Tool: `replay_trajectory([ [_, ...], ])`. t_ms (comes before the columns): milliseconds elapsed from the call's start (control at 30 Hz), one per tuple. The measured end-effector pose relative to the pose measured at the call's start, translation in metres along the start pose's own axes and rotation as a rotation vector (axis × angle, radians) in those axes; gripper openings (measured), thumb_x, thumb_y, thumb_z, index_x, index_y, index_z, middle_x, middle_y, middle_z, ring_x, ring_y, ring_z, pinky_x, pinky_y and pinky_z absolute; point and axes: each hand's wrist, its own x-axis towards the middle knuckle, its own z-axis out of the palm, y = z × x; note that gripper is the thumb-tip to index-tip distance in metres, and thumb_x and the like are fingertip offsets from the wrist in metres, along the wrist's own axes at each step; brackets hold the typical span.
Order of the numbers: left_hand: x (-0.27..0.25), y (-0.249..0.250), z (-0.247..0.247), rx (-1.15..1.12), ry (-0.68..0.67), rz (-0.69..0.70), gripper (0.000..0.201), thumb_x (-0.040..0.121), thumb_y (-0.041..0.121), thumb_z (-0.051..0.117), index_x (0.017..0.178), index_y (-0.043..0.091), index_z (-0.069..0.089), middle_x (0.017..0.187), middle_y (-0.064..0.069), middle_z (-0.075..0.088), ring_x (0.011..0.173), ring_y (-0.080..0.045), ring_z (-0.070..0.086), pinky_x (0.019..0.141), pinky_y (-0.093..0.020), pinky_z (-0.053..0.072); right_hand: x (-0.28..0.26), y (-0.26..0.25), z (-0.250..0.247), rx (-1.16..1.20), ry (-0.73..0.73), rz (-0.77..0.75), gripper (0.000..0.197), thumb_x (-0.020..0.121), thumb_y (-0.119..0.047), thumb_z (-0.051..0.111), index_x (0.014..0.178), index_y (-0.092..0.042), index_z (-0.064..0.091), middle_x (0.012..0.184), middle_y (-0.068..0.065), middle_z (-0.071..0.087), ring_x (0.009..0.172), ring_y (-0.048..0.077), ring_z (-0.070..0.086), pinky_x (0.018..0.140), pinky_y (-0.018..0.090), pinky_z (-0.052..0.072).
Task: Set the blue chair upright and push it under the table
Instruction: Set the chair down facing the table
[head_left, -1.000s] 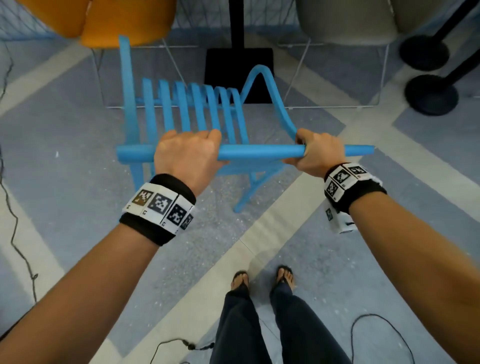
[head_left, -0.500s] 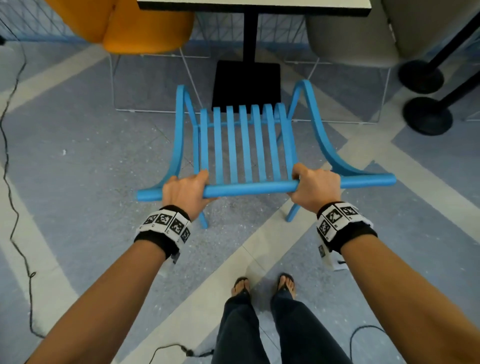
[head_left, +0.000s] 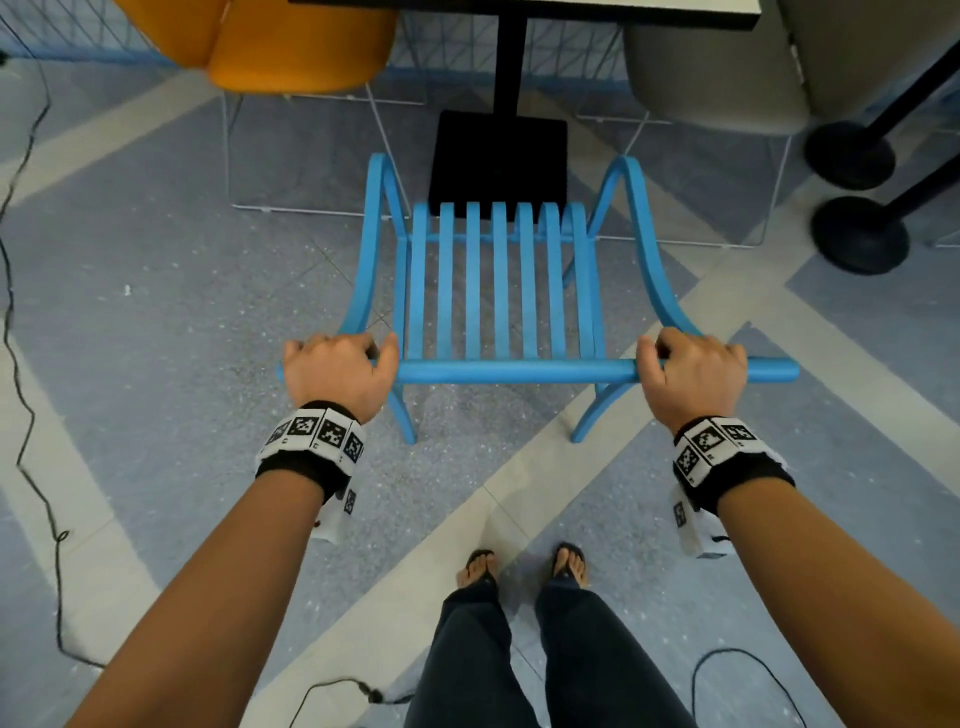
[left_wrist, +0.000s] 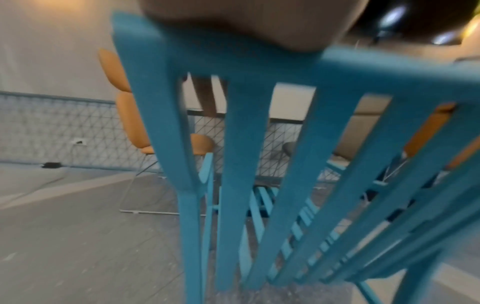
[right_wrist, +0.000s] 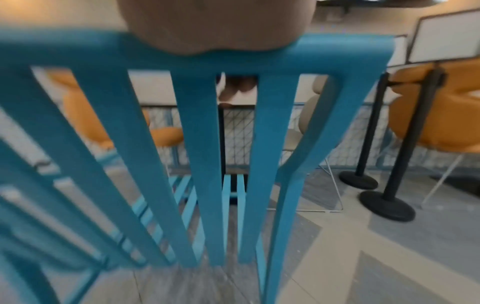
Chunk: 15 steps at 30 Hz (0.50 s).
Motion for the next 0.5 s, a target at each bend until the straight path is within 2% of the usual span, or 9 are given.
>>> replay_trajectory([
  [67, 0.004, 0.002, 0.002, -0.037, 0.011, -0.046, 0.045, 0.077, 0.037, 0.038, 0.063, 0.006, 0.066, 0.062, -0.018, 0.066, 0.060, -0.034, 0.058, 0.064, -0.034, 0.039, 0.003, -0.001, 0.006, -0.042, 0.049, 0.039, 0.035, 0.077, -0.033, 0.034, 0.054, -0.011, 0.049, 0.043, 0.013, 0.051, 0.045, 0.031, 0.051, 0.064, 0.035, 0.036],
  [133, 0.008, 0.002, 0.000, -0.058, 0.016, -0.041, 0.035, 0.074, 0.030, 0.041, 0.060, 0.004, 0.061, 0.062, -0.018, 0.065, 0.058, -0.035, 0.057, 0.058, -0.033, 0.035, 0.006, -0.003, 0.010, -0.063, 0.048, 0.046, 0.031, 0.074, -0.029, 0.034, 0.054, -0.011, 0.050, 0.042, 0.014, 0.052, 0.042, 0.030, 0.048, 0.062, 0.033, 0.034],
  [267, 0.042, -0.001, -0.001, -0.042, 0.052, -0.020, 0.035, 0.077, 0.026, 0.040, 0.070, 0.002, 0.065, 0.069, -0.019, 0.063, 0.064, -0.035, 0.055, 0.058, -0.033, 0.031, 0.035, -0.009, 0.018, -0.061, 0.043, 0.052, 0.033, 0.073, -0.026, 0.029, 0.058, -0.009, 0.052, 0.045, 0.017, 0.054, 0.044, 0.024, 0.035, 0.064, 0.032, 0.025],
  [333, 0.069, 0.002, 0.000, -0.018, 0.045, -0.026, 0.034, 0.083, 0.024, 0.042, 0.076, 0.001, 0.066, 0.067, -0.016, 0.056, 0.061, -0.030, 0.046, 0.057, -0.033, 0.031, 0.059, -0.015, 0.024, -0.073, -0.001, 0.052, 0.030, 0.075, -0.024, 0.032, 0.062, -0.008, 0.054, 0.050, 0.018, 0.057, 0.046, 0.023, 0.035, 0.066, 0.033, 0.022],
  [400, 0.095, 0.004, 0.002, -0.002, 0.049, -0.023, 0.031, 0.085, 0.022, 0.045, 0.079, 0.000, 0.066, 0.071, -0.018, 0.060, 0.062, -0.026, 0.041, 0.056, -0.033, 0.031, 0.082, -0.018, 0.029, -0.078, -0.008, 0.047, 0.029, 0.077, -0.022, 0.033, 0.064, -0.009, 0.056, 0.052, 0.018, 0.059, 0.047, 0.024, 0.036, 0.067, 0.033, 0.022],
  [500, 0.128, 0.004, 0.004, 0.009, 0.074, -0.001, 0.029, 0.085, 0.020, 0.046, 0.080, -0.001, 0.066, 0.080, -0.023, 0.066, 0.065, -0.034, 0.052, 0.059, -0.035, 0.035, 0.109, -0.023, 0.038, -0.088, -0.006, 0.031, 0.035, 0.077, -0.024, 0.028, 0.066, -0.009, 0.057, 0.053, 0.017, 0.060, 0.047, 0.024, 0.037, 0.068, 0.035, 0.028],
])
